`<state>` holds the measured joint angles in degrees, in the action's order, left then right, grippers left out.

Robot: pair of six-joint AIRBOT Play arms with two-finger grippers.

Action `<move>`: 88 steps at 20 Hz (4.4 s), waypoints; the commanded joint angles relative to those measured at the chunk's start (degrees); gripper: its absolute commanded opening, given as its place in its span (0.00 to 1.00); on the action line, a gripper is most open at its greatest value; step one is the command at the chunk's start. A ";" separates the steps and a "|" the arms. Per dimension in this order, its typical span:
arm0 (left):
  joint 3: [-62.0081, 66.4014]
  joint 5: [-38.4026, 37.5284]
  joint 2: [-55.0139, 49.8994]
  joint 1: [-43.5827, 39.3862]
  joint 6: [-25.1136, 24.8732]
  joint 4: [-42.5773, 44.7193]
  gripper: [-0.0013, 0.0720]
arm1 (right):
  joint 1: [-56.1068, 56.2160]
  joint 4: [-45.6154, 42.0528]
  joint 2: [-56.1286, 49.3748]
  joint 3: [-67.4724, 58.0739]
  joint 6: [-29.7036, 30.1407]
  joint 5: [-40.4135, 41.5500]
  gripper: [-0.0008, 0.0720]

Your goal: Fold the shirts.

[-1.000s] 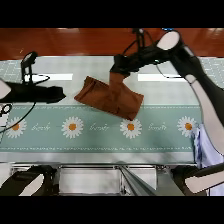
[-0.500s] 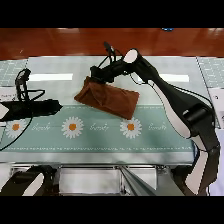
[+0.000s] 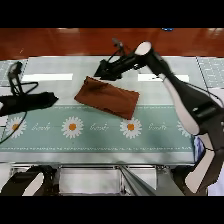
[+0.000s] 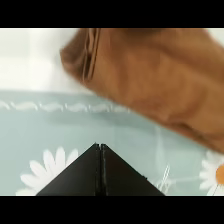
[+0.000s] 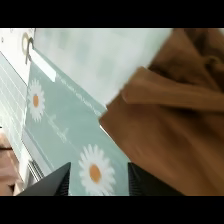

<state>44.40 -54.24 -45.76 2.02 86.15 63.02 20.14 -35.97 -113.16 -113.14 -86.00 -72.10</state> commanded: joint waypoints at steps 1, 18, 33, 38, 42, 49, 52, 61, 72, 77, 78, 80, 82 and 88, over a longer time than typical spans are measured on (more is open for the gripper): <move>10.23 -2.56 0.00 5.97 0.00 0.00 0.04 | -9.99 -14.91 9.92 -0.04 -0.11 -19.54 0.58; -7.72 0.31 7.72 0.87 0.04 -6.75 0.04 | -21.84 -0.13 41.00 76.72 6.14 27.74 0.58; -7.76 1.79 7.72 0.87 0.02 -6.73 0.04 | -8.87 11.06 17.05 52.00 17.53 17.88 0.05; -7.80 1.77 7.37 0.85 0.02 -6.73 0.04 | -8.79 -7.19 17.75 29.57 6.38 7.21 0.05; -7.80 1.62 6.91 0.81 0.02 -8.81 0.04 | -10.08 -22.51 17.75 6.19 0.48 -4.85 0.05; -7.80 -1.86 6.88 0.81 -3.02 -9.09 0.04 | -23.65 -21.68 22.40 -5.92 -4.55 -11.10 0.05; -7.80 -1.66 6.88 0.81 -3.02 -9.09 0.04 | -33.44 -19.85 25.90 -5.92 -7.43 -13.22 0.05; -7.48 1.11 6.91 0.81 -6.12 -13.77 0.04 | -58.66 -31.54 35.08 -1.46 -13.53 -31.26 0.05; -0.90 6.49 6.88 2.78 -18.67 -16.52 0.05 | -83.27 -39.08 55.01 23.10 -12.22 -34.45 0.05; 1.70 10.95 6.88 8.11 -19.47 -16.57 0.04 | -95.17 -53.07 63.32 30.86 -6.32 -34.47 0.05; 1.68 11.76 6.82 8.13 -19.50 -16.57 0.04 | -96.28 -54.14 64.76 32.35 -6.58 -34.47 0.05; 1.68 12.04 6.36 8.07 -19.47 -16.57 0.05 | -96.45 -54.25 66.99 35.30 -6.49 -34.49 0.05; 1.68 13.00 5.53 8.07 -19.50 -16.57 0.04 | -96.45 -54.80 69.51 38.66 -5.64 -34.47 0.14; 1.79 18.95 2.21 8.07 -19.47 -16.59 0.04 | -96.45 -58.58 71.95 41.35 -6.60 -34.40 0.58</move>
<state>46.06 -38.57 -42.13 10.00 66.76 46.41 -76.12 -92.47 -42.30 -72.88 -92.36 -101.36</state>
